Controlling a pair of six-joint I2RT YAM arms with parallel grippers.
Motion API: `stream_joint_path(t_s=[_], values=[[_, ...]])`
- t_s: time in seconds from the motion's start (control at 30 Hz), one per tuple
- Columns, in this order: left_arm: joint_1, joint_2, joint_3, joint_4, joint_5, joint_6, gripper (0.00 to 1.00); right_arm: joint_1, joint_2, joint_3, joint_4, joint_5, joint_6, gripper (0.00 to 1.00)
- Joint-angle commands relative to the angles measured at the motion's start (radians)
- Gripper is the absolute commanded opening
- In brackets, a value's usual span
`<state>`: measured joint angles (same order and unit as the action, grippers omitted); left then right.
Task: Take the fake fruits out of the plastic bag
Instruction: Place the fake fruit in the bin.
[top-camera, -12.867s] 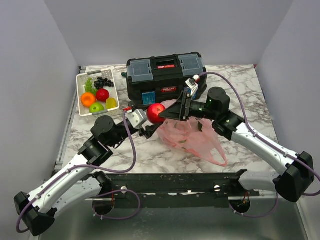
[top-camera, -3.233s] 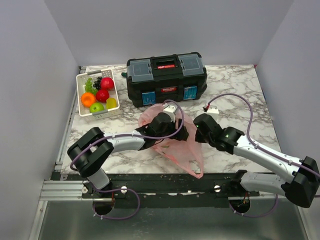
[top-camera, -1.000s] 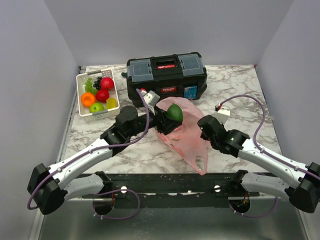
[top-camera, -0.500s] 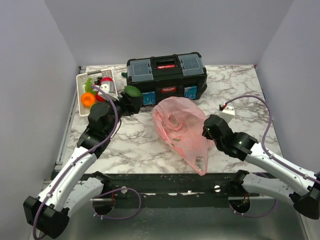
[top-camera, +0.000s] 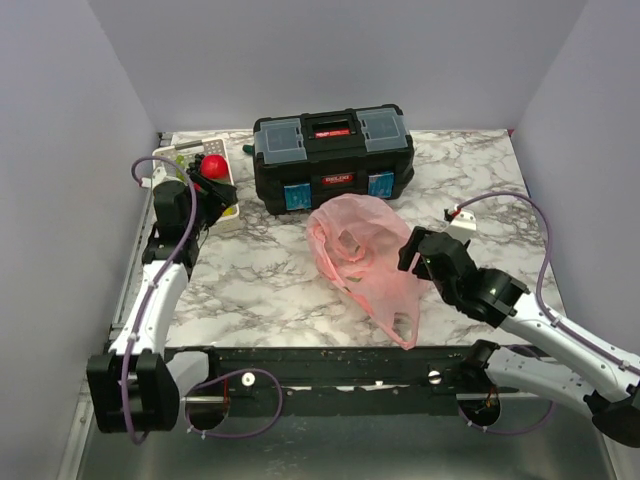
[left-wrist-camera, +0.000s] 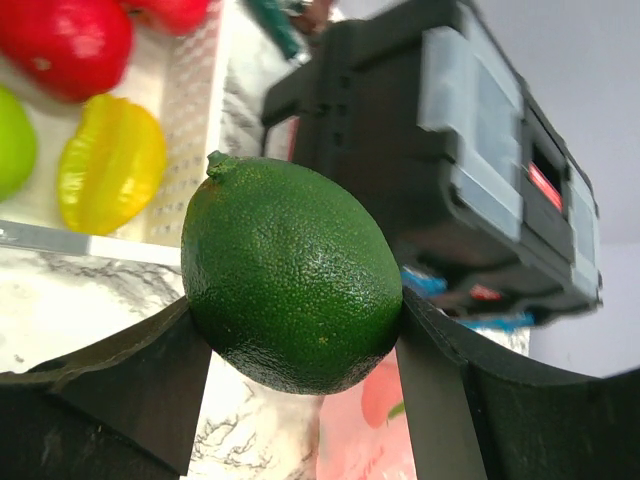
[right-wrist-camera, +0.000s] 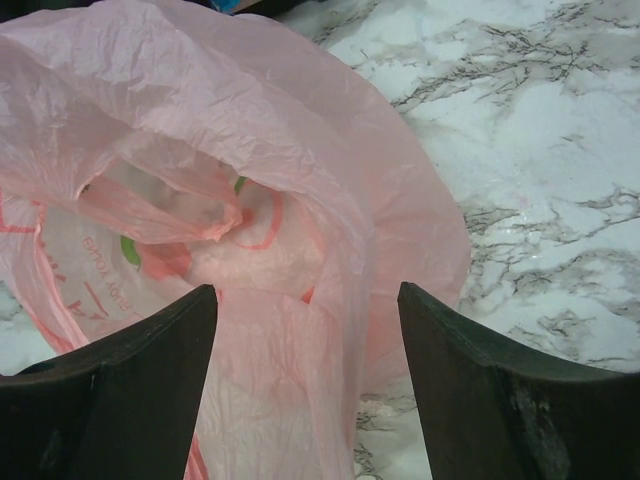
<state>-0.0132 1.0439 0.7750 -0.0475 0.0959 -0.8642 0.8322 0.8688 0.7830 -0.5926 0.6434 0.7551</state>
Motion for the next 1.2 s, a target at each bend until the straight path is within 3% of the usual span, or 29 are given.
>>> stream_joint_path(t_s=[0.0,0.1,0.2,0.4,0.67,0.7,0.83,1.17], values=[[0.112,0.143,0.096,-0.016,0.162,-0.164,0.03,0.004,-0.034,0.002,-0.004,-0.01,-0.021,0.77],[0.163,0.263,0.154,-0.001,0.233,-0.263,0.0,0.004,-0.043,-0.004,0.0,-0.015,-0.017,0.78],[0.192,0.367,0.192,0.067,0.2,-0.319,0.0,0.004,-0.04,-0.006,0.017,-0.024,-0.022,0.78],[0.221,0.56,0.367,0.049,0.01,-0.235,0.0,0.004,-0.047,0.011,-0.009,-0.033,-0.011,0.78],[0.284,0.732,0.5,0.053,0.041,-0.255,0.05,0.004,-0.095,0.02,-0.074,-0.03,0.0,0.78],[0.292,0.744,0.499,0.073,0.047,-0.257,0.07,0.004,-0.098,0.02,-0.075,-0.03,0.001,0.78],[0.306,0.74,0.479,0.087,0.034,-0.242,0.31,0.004,-0.097,0.029,-0.081,-0.039,0.01,0.78],[0.308,0.711,0.392,0.149,0.014,-0.256,0.57,0.004,-0.059,0.027,-0.041,-0.084,0.018,0.77]])
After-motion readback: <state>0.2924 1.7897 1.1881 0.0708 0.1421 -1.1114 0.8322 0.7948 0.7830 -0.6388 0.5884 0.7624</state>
